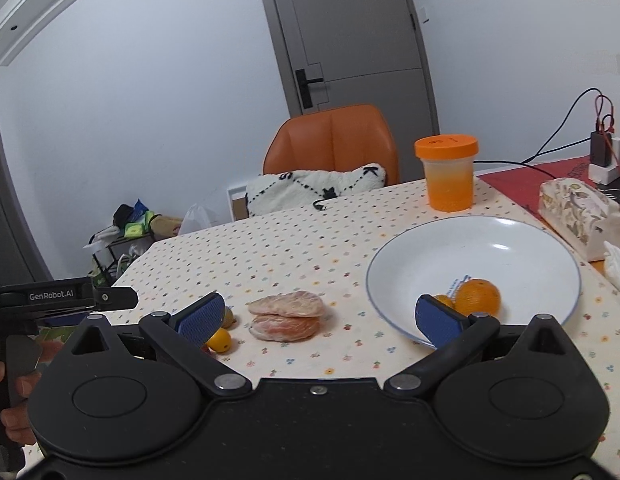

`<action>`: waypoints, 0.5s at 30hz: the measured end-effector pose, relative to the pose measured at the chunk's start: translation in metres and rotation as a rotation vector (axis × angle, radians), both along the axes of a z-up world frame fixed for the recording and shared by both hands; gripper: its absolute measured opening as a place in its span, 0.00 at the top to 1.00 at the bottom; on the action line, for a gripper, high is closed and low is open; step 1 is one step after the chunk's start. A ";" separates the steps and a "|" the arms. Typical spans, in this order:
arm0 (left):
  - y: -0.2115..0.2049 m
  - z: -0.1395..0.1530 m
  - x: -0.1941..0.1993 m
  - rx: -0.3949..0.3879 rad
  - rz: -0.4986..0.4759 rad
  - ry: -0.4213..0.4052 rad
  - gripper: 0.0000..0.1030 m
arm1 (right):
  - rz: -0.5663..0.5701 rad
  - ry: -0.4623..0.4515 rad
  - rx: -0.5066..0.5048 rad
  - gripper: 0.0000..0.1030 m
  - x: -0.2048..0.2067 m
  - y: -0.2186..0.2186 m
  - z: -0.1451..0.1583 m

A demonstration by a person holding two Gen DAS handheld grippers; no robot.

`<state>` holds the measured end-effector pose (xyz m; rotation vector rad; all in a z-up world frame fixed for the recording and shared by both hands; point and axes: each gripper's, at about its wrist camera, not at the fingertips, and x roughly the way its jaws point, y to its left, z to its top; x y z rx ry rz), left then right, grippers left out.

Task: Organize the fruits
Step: 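Withdraw the right tool from the plate back toward the fruit cluster, then grasp the red plum with the right tool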

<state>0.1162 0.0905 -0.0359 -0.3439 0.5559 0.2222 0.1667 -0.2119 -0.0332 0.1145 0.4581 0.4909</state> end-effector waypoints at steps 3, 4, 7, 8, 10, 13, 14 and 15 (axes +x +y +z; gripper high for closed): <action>0.005 -0.007 0.001 -0.008 0.004 0.008 0.12 | 0.011 0.005 -0.006 0.00 0.003 0.007 -0.002; 0.007 -0.011 0.002 -0.016 0.002 0.013 0.17 | 0.015 0.007 -0.009 0.00 0.004 0.009 -0.003; 0.012 -0.020 0.006 -0.050 0.001 0.037 0.30 | 0.026 0.014 -0.014 0.04 0.005 0.017 -0.006; 0.013 -0.023 0.007 -0.054 0.000 0.042 0.34 | 0.030 0.020 -0.015 0.05 0.006 0.019 -0.007; 0.014 -0.027 0.009 -0.059 -0.001 0.048 0.37 | 0.052 0.037 -0.020 0.14 0.009 0.026 -0.009; 0.016 -0.032 0.010 -0.066 -0.006 0.049 0.43 | 0.079 0.064 -0.025 0.21 0.012 0.036 -0.013; 0.016 -0.033 0.011 -0.066 -0.009 0.050 0.45 | 0.091 0.074 -0.025 0.22 0.012 0.040 -0.015; 0.017 -0.035 0.013 -0.067 -0.009 0.054 0.47 | 0.104 0.082 -0.027 0.25 0.013 0.043 -0.016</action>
